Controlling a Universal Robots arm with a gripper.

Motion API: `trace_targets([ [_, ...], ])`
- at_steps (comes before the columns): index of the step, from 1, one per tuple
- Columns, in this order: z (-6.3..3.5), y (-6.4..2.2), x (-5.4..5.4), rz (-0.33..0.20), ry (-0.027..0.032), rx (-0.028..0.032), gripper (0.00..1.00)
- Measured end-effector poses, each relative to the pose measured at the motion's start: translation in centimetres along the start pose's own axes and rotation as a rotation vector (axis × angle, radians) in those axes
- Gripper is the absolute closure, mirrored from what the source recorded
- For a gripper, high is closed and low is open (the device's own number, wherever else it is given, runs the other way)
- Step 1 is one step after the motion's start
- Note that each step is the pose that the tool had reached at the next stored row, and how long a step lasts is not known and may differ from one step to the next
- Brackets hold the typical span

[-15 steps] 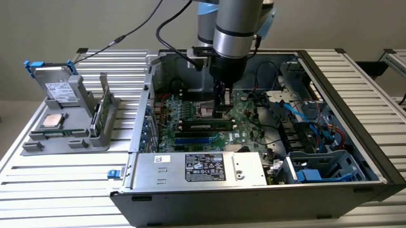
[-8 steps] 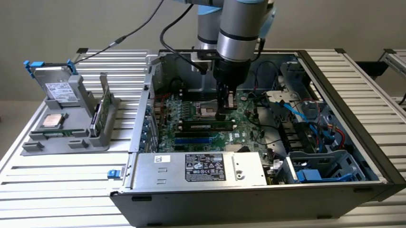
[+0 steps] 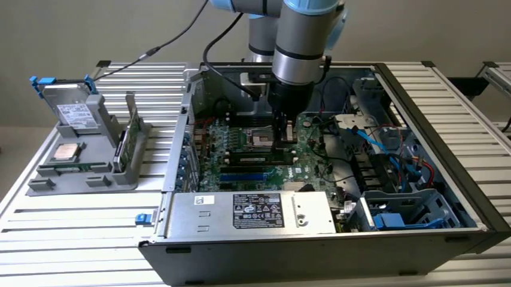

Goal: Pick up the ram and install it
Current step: 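Press down the ram until it locks into place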

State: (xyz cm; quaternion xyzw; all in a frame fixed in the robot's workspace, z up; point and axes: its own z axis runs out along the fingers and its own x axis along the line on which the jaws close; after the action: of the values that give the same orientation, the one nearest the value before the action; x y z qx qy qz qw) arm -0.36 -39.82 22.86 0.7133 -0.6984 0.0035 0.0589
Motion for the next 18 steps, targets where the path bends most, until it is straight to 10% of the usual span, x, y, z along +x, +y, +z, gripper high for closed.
trace_targets([
  [12,0.46,-0.03,0.0,0.0,0.0018,-0.0003,0.9],
  [18,-0.8,0.27,0.1,0.0,0.001,0.0,0.9],
])
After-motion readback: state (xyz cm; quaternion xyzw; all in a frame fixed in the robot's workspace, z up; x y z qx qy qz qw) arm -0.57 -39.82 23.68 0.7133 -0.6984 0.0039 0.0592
